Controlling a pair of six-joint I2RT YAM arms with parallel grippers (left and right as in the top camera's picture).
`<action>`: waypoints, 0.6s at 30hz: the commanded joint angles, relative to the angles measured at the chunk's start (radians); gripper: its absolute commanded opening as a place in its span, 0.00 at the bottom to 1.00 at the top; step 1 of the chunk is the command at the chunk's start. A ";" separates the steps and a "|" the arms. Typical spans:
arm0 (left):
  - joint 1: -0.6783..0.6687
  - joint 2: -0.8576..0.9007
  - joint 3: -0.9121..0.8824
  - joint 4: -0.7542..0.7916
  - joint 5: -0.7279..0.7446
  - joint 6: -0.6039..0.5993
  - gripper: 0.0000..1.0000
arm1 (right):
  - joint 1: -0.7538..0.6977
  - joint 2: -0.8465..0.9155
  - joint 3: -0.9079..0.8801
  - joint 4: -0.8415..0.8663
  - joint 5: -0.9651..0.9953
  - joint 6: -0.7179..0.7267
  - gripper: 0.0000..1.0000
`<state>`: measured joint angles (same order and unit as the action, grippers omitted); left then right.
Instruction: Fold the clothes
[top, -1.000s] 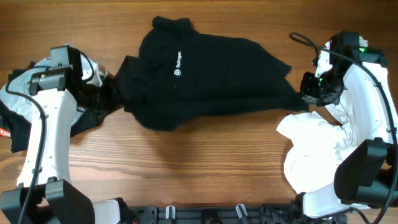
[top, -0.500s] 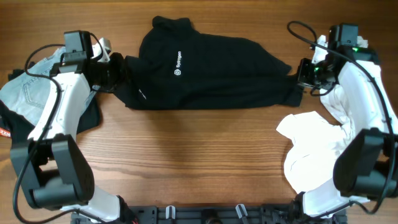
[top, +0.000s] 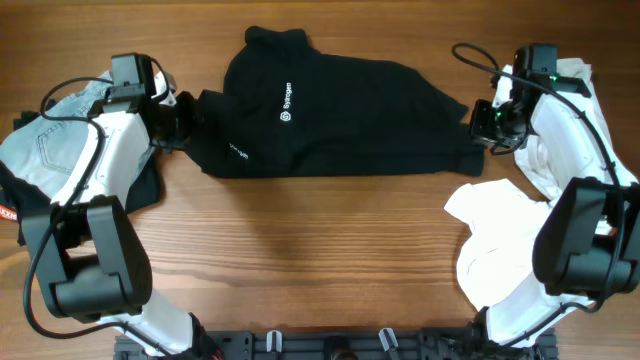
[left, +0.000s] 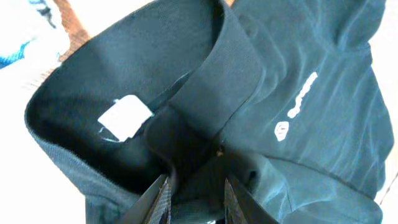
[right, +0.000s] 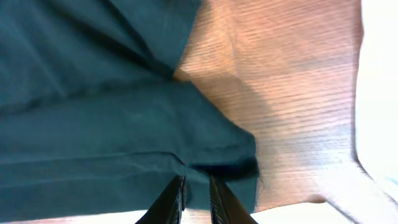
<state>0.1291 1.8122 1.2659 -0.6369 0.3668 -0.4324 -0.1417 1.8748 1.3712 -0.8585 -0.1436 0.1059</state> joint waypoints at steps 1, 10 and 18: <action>-0.007 0.008 -0.002 -0.008 -0.067 -0.002 0.29 | 0.009 0.018 -0.105 0.059 -0.114 -0.073 0.18; -0.045 0.075 -0.143 0.098 -0.159 -0.002 0.32 | 0.010 0.018 -0.294 0.251 -0.006 0.056 0.21; -0.028 0.116 -0.150 -0.275 -0.312 -0.101 0.18 | -0.026 0.018 -0.293 0.112 0.405 0.287 0.26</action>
<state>0.0864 1.8988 1.1526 -0.7773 0.1753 -0.4503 -0.1249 1.8664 1.1069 -0.7086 0.0261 0.2920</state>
